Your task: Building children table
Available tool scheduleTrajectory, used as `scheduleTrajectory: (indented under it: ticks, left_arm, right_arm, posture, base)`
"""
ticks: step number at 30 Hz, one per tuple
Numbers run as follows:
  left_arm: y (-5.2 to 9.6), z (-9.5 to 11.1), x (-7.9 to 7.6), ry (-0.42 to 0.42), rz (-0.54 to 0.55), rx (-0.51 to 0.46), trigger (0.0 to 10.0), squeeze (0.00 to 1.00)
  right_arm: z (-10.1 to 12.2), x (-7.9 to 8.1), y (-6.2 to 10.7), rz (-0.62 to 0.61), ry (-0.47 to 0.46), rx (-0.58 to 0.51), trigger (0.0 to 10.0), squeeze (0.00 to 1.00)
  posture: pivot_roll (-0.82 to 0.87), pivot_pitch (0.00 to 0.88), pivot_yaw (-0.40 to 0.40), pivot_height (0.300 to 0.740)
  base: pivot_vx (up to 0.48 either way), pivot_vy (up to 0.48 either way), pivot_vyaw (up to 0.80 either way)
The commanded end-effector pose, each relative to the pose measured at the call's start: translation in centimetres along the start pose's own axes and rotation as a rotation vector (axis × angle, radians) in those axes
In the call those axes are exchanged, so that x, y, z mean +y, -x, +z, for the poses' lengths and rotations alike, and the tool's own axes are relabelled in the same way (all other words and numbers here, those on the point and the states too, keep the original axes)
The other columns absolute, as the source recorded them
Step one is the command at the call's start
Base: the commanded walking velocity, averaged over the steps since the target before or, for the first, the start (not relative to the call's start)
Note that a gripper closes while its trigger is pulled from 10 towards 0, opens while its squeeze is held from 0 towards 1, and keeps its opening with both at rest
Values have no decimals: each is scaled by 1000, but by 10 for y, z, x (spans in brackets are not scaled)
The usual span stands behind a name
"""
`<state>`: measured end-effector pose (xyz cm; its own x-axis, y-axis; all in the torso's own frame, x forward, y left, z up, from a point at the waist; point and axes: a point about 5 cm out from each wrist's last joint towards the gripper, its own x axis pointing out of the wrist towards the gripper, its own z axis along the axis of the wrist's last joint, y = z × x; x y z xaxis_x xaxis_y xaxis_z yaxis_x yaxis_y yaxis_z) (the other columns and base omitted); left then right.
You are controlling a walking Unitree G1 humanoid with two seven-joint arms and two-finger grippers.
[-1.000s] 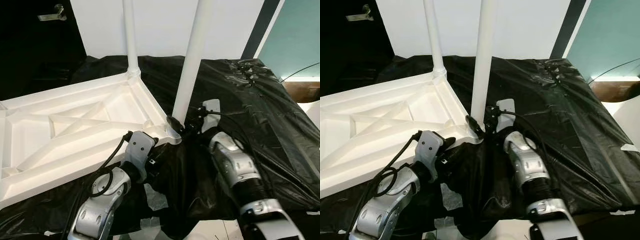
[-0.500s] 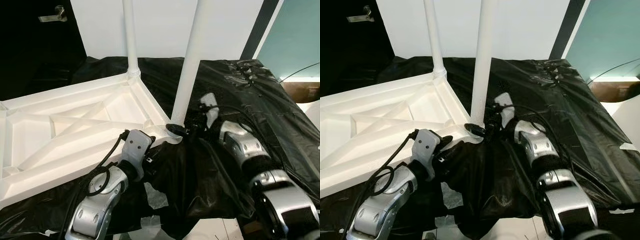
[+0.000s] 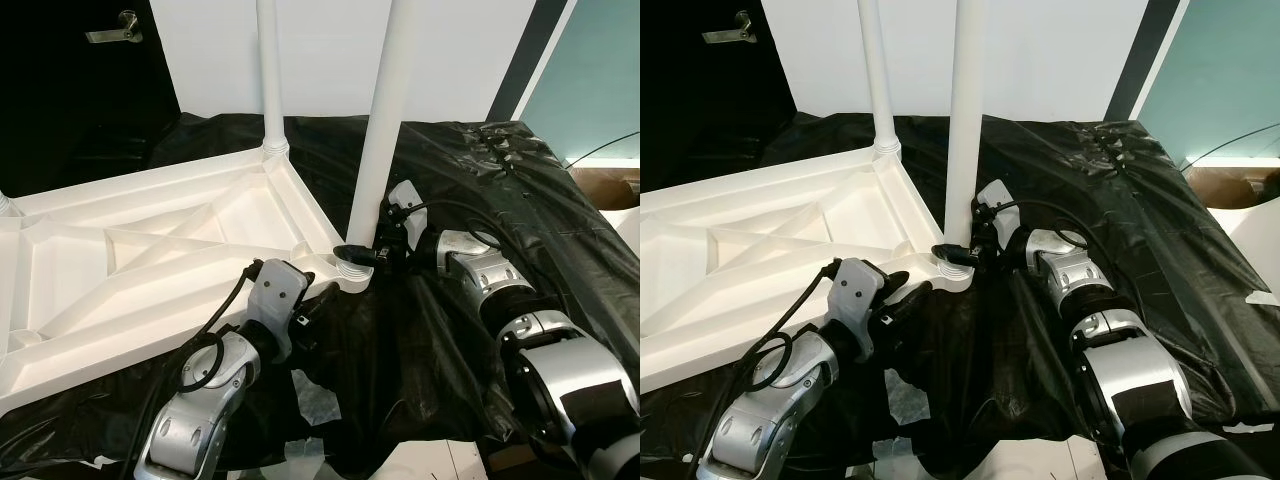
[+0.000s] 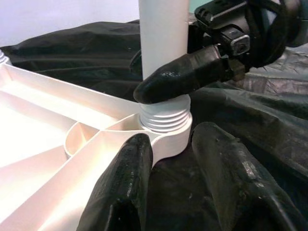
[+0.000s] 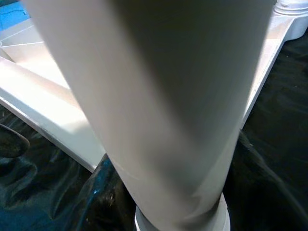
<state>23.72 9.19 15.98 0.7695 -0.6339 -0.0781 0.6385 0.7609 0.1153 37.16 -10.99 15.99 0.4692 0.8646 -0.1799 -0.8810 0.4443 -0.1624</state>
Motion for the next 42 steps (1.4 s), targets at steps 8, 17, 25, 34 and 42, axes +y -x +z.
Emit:
scheduleTrajectory:
  ticks: [8, 17, 25, 34, 42]
  left_arm:
    - [1, -2, -4, -11, 1, 20, 10000, 0]
    - [5, -4, -6, -4, 3, 27, 10000, 0]
    - [8, -4, -7, 1, 4, 32, 10000, 0]
    - [10, -4, -8, 6, -5, 40, 10000, 0]
    - [10, -5, -7, 7, -1, 48, 10000, 0]
  right_arm:
    - [-14, 1, 5, -43, -75, 14, 10000, 0]
    - [-29, 9, -6, -338, -155, 14, 10000, 0]
    - [-44, 32, -17, -536, -235, 11, 10000, 0]
    - [-35, 70, -42, -660, -356, -59, 10000, 0]
    - [-25, 66, -31, -690, -312, -98, 10000, 1000]
  posture:
    - [143, 7, -61, 740]
    - [146, 23, -69, 740]
    - [147, 32, -65, 740]
    - [143, 44, -56, 740]
    - [143, 61, -58, 740]
  base:
    - [0, 0, 0]
    - [0, 0, 0]
    - [0, 0, 0]
    - [0, 0, 0]
    - [0, 0, 0]
